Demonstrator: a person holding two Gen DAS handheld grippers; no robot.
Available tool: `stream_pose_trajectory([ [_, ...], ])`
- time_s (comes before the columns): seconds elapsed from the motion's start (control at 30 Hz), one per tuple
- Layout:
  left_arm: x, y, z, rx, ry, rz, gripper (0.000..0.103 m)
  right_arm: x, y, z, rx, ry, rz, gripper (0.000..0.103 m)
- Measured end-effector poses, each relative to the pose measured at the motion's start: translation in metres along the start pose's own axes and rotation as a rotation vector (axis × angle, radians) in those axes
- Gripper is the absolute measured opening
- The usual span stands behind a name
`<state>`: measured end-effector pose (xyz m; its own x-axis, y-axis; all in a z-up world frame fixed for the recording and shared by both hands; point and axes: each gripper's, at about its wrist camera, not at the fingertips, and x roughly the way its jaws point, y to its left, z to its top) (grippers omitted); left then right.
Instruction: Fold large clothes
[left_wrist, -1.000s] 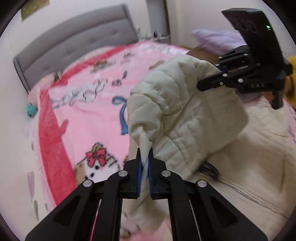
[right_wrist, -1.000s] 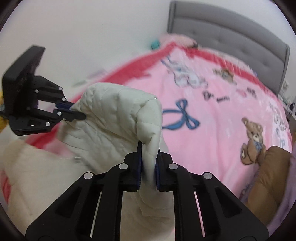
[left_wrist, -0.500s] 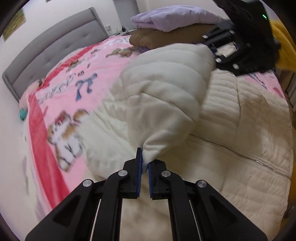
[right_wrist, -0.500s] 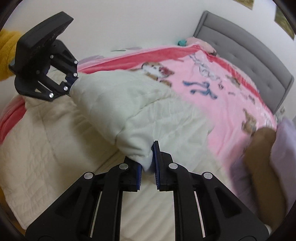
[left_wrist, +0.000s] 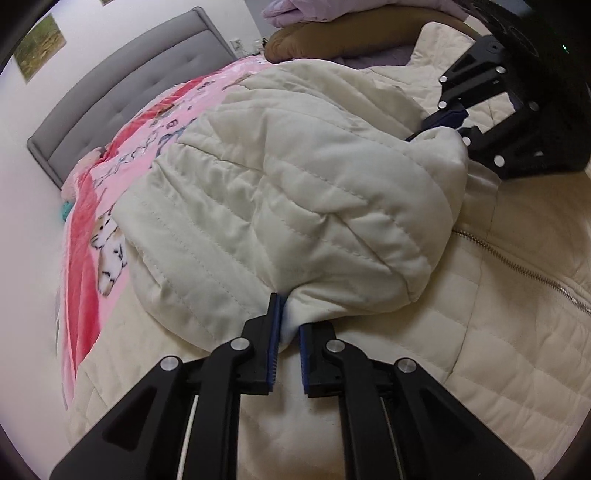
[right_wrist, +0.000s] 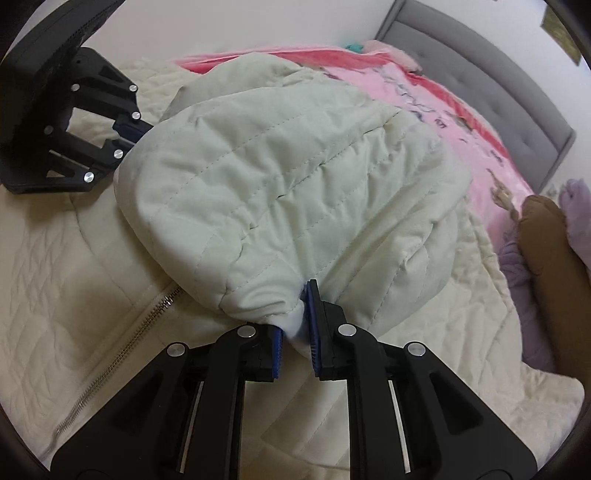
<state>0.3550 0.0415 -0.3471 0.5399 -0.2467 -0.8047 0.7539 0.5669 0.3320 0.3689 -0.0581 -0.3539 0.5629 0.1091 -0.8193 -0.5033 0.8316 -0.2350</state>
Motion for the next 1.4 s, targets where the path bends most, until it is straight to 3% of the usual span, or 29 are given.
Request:
stream_pose_trajectory([
  [0.17, -0.026, 0.006, 0.003, -0.053, -0.015, 0.016, 0.024, -0.026, -0.013, 0.007, 0.106, -0.021, 0.054, 0.019],
  [0.23, -0.046, 0.015, 0.001, -0.117, -0.019, -0.019, 0.061, -0.045, -0.024, 0.012, 0.173, -0.046, 0.101, 0.023],
  [0.27, -0.052, 0.018, 0.000, -0.144, -0.023, -0.030, 0.062, -0.051, -0.028, 0.012, 0.187, -0.051, 0.103, 0.026],
  [0.33, -0.069, 0.029, -0.008, -0.210, -0.028, -0.048, 0.062, -0.063, -0.038, 0.010, 0.212, -0.053, 0.096, 0.036],
  [0.4, -0.079, 0.039, -0.017, -0.268, -0.012, -0.068, 0.062, -0.072, -0.050, 0.006, 0.246, -0.056, 0.096, 0.072],
  [0.53, -0.088, 0.065, -0.023, -0.386, -0.010, -0.083, 0.062, -0.086, -0.067, -0.019, 0.346, -0.053, 0.116, 0.068],
  [0.67, -0.087, 0.099, -0.006, -0.466, -0.042, -0.098, 0.066, -0.097, -0.094, -0.030, 0.494, -0.087, 0.128, 0.065],
  [0.8, -0.087, 0.118, 0.023, -0.559, -0.149, -0.168, 0.066, -0.098, -0.128, -0.016, 0.687, -0.210, 0.240, 0.057],
  [0.87, -0.083, 0.116, 0.038, -0.558, -0.188, -0.190, 0.066, -0.092, -0.132, 0.002, 0.712, -0.271, 0.300, 0.055],
  [0.97, -0.057, 0.097, 0.059, -0.512, -0.165, -0.239, 0.066, -0.076, -0.118, 0.031, 0.633, -0.288, 0.342, 0.054],
  [1.1, -0.027, 0.066, 0.057, -0.471, -0.064, -0.263, 0.065, -0.042, -0.072, 0.046, 0.439, -0.173, 0.334, 0.053],
  [1.27, -0.010, 0.028, 0.016, -0.425, 0.055, -0.243, 0.064, -0.014, -0.030, 0.018, 0.271, -0.022, 0.283, 0.053],
  [1.4, -0.003, 0.021, -0.007, -0.504, 0.078, -0.260, 0.064, -0.001, -0.018, -0.009, 0.223, 0.021, 0.215, 0.053],
])
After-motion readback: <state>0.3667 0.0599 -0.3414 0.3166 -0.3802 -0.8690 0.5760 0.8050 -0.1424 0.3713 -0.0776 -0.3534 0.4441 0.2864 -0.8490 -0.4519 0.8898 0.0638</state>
